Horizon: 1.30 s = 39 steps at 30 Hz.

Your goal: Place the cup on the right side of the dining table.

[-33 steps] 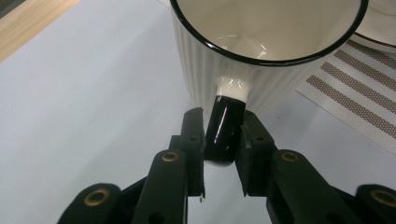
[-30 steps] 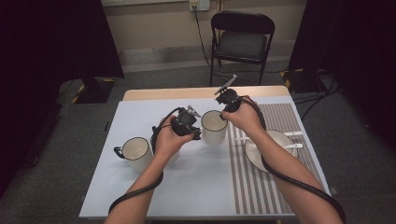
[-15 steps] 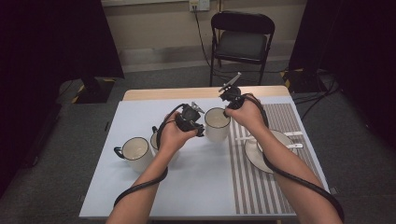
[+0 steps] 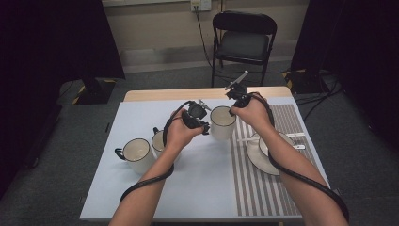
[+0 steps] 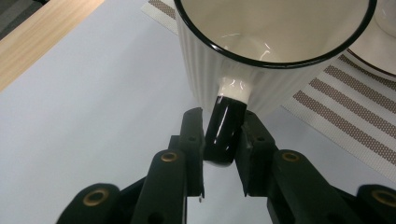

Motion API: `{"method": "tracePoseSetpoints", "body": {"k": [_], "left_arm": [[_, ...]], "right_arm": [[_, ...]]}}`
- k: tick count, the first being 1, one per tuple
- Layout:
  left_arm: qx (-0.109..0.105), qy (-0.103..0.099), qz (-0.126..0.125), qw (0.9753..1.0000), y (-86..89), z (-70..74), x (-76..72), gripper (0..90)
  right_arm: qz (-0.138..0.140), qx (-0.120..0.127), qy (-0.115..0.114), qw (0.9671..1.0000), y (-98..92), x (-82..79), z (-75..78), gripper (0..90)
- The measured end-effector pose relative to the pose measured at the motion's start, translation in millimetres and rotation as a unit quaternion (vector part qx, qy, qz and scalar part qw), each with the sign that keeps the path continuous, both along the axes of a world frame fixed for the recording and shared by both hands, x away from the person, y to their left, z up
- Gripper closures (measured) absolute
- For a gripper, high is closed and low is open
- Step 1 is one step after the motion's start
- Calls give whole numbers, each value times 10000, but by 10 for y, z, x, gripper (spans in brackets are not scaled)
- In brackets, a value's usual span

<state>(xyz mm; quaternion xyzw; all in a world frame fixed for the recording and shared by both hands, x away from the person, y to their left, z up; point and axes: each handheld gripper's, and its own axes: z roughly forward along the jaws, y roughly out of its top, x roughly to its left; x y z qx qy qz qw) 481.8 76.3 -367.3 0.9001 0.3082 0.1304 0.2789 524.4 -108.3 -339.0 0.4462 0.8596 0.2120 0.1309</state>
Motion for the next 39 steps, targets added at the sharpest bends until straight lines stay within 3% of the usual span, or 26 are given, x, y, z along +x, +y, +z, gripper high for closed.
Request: {"method": "tracePoseSetpoints", "body": {"k": [30,39], "left_arm": [[20,49,24,10000,-178,-41,215,731],[5,145,63,9999,-236,-76,272,726]], "right_arm": [[-259,34,-82,9996,-174,125,-42,841],[-304,-21,-94,9995,-220,154,-62,843]]}}
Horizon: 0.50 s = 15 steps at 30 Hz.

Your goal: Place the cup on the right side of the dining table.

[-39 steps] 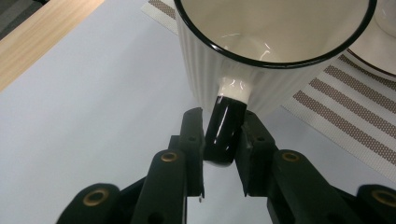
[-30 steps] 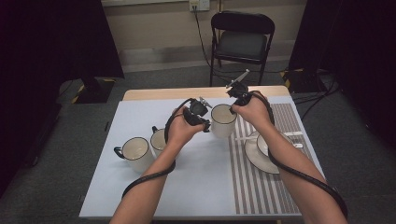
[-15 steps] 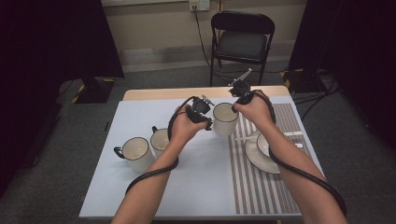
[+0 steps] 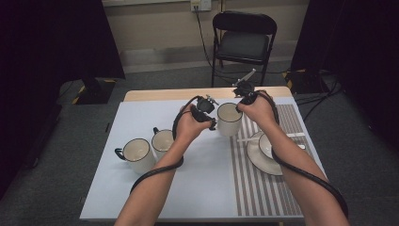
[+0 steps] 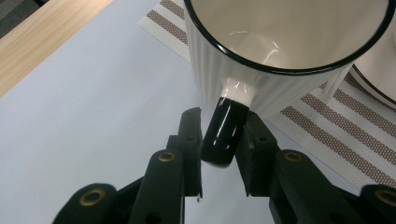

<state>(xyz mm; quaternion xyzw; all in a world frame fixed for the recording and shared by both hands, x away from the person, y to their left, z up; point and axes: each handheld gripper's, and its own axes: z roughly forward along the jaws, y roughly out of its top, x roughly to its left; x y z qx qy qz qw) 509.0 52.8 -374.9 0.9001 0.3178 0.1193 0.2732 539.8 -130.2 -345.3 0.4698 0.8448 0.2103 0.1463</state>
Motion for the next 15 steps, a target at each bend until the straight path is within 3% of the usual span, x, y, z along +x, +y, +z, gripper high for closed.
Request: {"method": "tracePoseSetpoints", "body": {"k": [15], "left_arm": [[36,3,17,10000,-120,-40,62,718]], "right_arm": [[-168,53,-6,9998,-106,15,-52,843]]}}
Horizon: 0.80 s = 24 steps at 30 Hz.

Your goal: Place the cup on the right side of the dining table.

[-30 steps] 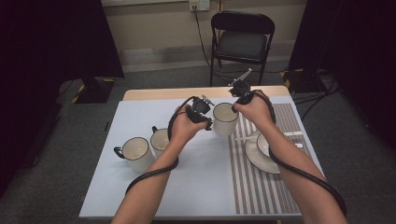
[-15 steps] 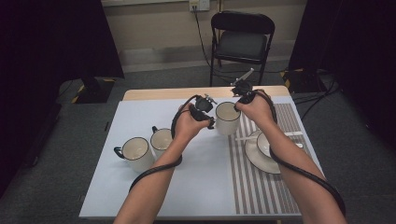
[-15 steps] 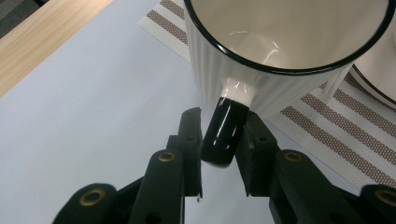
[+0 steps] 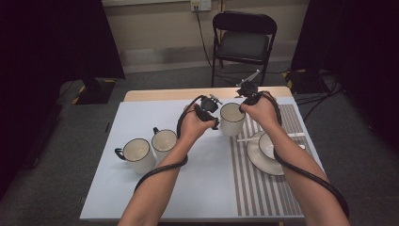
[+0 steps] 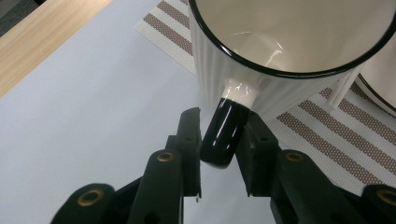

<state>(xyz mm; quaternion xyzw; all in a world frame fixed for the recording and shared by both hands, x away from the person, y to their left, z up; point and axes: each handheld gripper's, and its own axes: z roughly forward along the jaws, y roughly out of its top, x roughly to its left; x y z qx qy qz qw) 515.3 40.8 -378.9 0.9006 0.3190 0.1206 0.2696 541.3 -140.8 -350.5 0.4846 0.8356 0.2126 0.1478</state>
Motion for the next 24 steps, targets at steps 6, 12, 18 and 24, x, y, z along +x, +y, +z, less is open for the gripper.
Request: {"method": "tracePoseSetpoints", "body": {"k": [6,12,18,24], "left_arm": [[-16,52,-12,10000,-30,-38,31,714],[-1,45,-30,10000,-71,-56,65,713],[-1,82,-50,10000,-102,-64,88,711],[-29,76,-60,9999,-142,-70,106,709]], "right_arm": [[-44,-3,14,10000,-38,8,-34,845],[-99,1,22,9999,-74,26,-58,844],[-164,-9,44,9999,-103,34,-66,845],[-230,-40,19,9997,-136,34,-59,845]]}}
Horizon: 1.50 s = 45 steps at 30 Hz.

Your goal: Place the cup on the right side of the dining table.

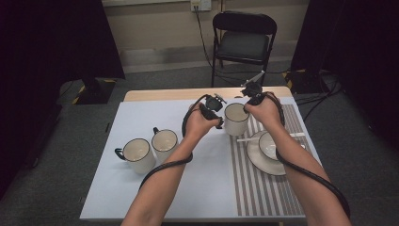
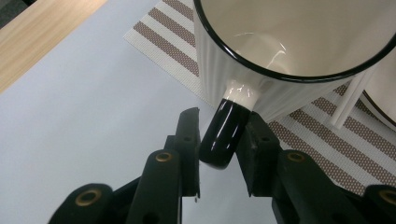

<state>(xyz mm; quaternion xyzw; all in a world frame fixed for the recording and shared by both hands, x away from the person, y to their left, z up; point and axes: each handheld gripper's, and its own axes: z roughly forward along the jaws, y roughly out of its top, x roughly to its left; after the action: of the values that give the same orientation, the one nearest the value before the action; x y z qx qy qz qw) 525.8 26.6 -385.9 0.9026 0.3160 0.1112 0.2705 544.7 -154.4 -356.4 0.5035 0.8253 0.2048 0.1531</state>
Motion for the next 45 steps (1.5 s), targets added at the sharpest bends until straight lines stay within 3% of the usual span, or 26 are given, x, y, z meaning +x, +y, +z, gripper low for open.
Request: {"method": "tracePoseSetpoints", "body": {"k": [31,45], "left_arm": [[-29,110,-93,9999,-129,-120,81,698],[-39,-7,-29,10000,-132,-154,100,689]], "right_arm": [[-363,133,210,9990,-145,6,-135,845],[-365,117,118,9992,-147,-9,-145,836]]}}
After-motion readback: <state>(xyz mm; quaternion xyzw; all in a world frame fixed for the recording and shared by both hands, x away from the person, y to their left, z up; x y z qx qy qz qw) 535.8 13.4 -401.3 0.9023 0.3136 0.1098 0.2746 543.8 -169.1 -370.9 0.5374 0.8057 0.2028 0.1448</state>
